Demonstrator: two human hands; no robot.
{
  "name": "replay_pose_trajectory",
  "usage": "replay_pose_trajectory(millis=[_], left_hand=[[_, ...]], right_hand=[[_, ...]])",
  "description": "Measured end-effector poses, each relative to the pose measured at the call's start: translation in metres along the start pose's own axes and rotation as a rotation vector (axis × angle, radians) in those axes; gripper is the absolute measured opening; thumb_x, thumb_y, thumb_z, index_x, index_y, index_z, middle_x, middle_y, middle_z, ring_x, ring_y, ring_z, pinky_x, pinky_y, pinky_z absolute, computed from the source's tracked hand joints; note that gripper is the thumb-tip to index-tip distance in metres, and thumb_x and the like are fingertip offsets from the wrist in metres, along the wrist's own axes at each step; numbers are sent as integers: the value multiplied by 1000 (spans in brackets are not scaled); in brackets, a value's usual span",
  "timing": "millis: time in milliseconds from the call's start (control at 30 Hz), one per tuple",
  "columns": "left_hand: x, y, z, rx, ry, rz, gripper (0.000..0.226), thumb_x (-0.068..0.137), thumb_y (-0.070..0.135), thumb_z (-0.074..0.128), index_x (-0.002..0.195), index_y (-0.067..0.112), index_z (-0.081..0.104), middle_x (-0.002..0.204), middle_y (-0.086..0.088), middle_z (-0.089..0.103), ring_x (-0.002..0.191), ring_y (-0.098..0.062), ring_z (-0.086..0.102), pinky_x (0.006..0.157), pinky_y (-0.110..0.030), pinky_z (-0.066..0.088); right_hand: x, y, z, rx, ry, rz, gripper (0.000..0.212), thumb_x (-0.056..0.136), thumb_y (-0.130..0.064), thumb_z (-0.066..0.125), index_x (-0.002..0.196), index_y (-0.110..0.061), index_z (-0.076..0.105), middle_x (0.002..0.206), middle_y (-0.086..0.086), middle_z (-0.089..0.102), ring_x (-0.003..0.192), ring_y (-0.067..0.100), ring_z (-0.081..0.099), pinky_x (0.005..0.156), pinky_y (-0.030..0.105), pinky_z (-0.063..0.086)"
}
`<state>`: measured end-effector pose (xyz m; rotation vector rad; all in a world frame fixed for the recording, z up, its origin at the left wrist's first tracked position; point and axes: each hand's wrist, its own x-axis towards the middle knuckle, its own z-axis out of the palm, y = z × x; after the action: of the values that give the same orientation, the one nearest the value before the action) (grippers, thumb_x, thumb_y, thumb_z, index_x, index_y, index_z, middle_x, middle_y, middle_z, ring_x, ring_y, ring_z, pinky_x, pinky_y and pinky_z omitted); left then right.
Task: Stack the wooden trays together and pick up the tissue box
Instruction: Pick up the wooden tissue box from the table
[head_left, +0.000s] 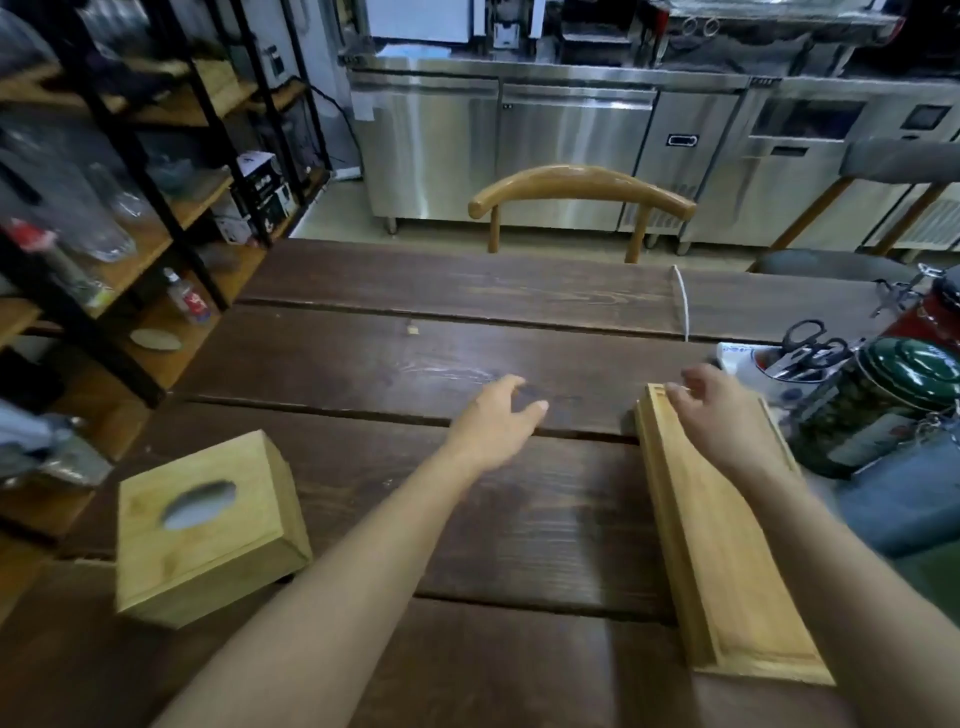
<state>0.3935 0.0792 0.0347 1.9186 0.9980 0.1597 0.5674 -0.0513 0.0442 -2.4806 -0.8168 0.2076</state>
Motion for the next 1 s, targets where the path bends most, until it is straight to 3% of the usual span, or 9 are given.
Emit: replay_pose_trajectory(millis=[167, 367, 500, 600, 667, 800, 900, 1000], left_hand=[[-58, -52, -108, 226, 272, -56, 46, 94, 30, 50, 135, 8, 48, 140, -11, 53, 127, -28, 50, 102, -33, 38], [-125, -148, -168, 211, 583, -372, 59, 94, 38, 47, 145, 13, 33, 151, -10, 38, 136, -30, 37, 110, -44, 35], [-157, -184, -160, -193, 560, -494, 72, 92, 38, 52, 149, 9, 21, 155, -14, 30, 140, -31, 32, 110, -41, 31], [-171, -196, -143, -590, 475, -519, 65, 89, 42, 56, 143, 16, 32, 139, -8, 50, 121, -27, 51, 99, -39, 44], [-174, -202, -135, -771, 446, -506, 66, 86, 48, 58, 143, 25, 35, 133, -4, 55, 115, -23, 55, 100, -40, 45], [-179, -211, -136, -945, 425, -471, 62, 81, 43, 65, 138, 33, 43, 124, -1, 63, 110, -23, 61, 99, -45, 48], [-191, -211, -148, -984, 413, -454, 50, 85, 33, 64, 133, 35, 49, 123, 1, 64, 113, -21, 57, 101, -45, 42], [-207, -215, -163, -977, 425, -444, 45, 86, 30, 64, 130, 35, 52, 124, 1, 62, 116, -23, 53, 104, -50, 35]], right_hand=[[-49, -89, 49, 146, -245, -144, 38, 91, -24, 54, 122, -2, 56, 120, 18, 63, 112, 32, 57, 93, 34, 43], [-126, -181, 127, 336, -652, -183, 59, 90, -37, 54, 139, -10, 37, 134, 10, 53, 113, 22, 54, 93, 30, 42], [-166, -220, 157, 464, -768, -96, 71, 88, -39, 55, 147, -12, 23, 146, 10, 41, 131, 23, 43, 102, 30, 35], [-185, -233, 165, 528, -829, -43, 66, 89, -35, 56, 144, -13, 27, 148, 6, 39, 132, 22, 40, 103, 31, 34], [-191, -236, 166, 556, -812, -11, 63, 88, -33, 57, 143, -15, 30, 147, 5, 41, 132, 23, 40, 103, 33, 33], [-195, -236, 169, 649, -787, 138, 87, 80, -36, 67, 148, -21, 14, 155, 6, 25, 140, 29, 27, 113, 47, 26], [-201, -241, 169, 692, -784, 189, 105, 72, -34, 75, 147, -33, 1, 155, 9, 25, 136, 37, 32, 101, 57, 40], [-210, -253, 163, 700, -795, 186, 110, 74, -27, 76, 144, -43, -7, 153, 16, 29, 126, 45, 44, 83, 54, 54]])
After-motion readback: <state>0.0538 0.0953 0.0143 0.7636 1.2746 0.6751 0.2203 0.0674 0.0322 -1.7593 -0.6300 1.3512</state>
